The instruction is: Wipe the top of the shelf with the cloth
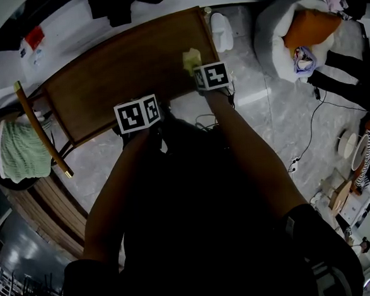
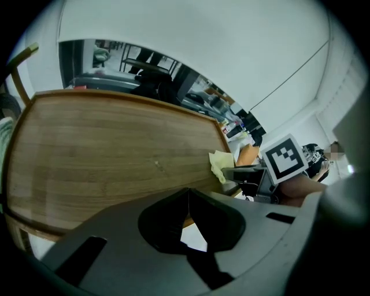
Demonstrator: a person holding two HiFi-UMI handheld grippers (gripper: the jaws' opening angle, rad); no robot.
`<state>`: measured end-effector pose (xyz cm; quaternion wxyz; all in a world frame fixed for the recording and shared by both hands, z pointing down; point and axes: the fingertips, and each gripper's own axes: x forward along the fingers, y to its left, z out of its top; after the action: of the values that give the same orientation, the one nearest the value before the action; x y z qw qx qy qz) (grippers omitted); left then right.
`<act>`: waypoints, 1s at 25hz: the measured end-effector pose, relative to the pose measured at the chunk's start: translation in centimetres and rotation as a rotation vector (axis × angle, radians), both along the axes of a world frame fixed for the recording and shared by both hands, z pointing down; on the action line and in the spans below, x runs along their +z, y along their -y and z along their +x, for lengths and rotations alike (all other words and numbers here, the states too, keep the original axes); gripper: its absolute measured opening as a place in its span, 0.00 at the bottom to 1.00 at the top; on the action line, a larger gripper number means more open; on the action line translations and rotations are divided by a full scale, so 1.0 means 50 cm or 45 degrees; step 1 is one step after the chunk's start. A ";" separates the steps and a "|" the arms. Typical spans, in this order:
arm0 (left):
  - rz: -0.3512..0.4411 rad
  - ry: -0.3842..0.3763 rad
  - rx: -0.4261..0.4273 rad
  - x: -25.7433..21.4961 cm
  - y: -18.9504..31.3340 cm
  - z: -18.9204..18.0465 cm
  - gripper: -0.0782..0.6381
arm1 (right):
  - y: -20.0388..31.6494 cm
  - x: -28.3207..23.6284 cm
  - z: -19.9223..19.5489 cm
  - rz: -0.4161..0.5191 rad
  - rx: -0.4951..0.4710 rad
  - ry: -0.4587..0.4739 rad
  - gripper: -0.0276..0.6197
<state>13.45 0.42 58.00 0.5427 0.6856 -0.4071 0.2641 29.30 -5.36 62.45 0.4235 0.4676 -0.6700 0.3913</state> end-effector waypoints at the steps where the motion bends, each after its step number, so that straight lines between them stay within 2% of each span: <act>1: 0.003 -0.002 0.002 -0.002 0.001 0.002 0.13 | -0.001 -0.001 0.018 -0.001 0.029 -0.028 0.11; 6: 0.020 -0.018 -0.016 -0.015 -0.001 -0.005 0.13 | -0.003 -0.011 0.076 0.013 0.152 -0.129 0.11; 10: 0.029 -0.027 -0.056 -0.026 -0.013 -0.046 0.13 | -0.007 -0.018 0.110 0.028 0.243 -0.214 0.11; 12: 0.028 -0.030 -0.084 -0.032 -0.023 -0.081 0.13 | -0.012 -0.023 0.114 0.033 0.297 -0.217 0.11; 14: 0.023 -0.041 -0.120 -0.042 -0.037 -0.123 0.13 | -0.009 -0.039 0.088 0.069 0.308 -0.159 0.11; 16: 0.028 -0.048 -0.159 -0.058 -0.050 -0.174 0.13 | 0.004 -0.065 0.019 0.128 0.242 -0.067 0.11; 19: 0.055 -0.047 -0.221 -0.089 -0.071 -0.263 0.13 | 0.009 -0.101 -0.151 0.177 0.078 0.109 0.11; 22: 0.067 -0.046 -0.283 -0.115 -0.098 -0.359 0.13 | -0.022 -0.117 -0.360 0.143 -0.070 0.313 0.11; 25: 0.039 -0.107 -0.381 -0.139 -0.125 -0.442 0.13 | -0.073 -0.111 -0.563 0.078 -0.231 0.465 0.11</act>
<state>-8.67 6.69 51.02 0.5822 0.6358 -0.4856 0.1451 1.13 -1.73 56.93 0.3142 0.3394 -0.7866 0.4091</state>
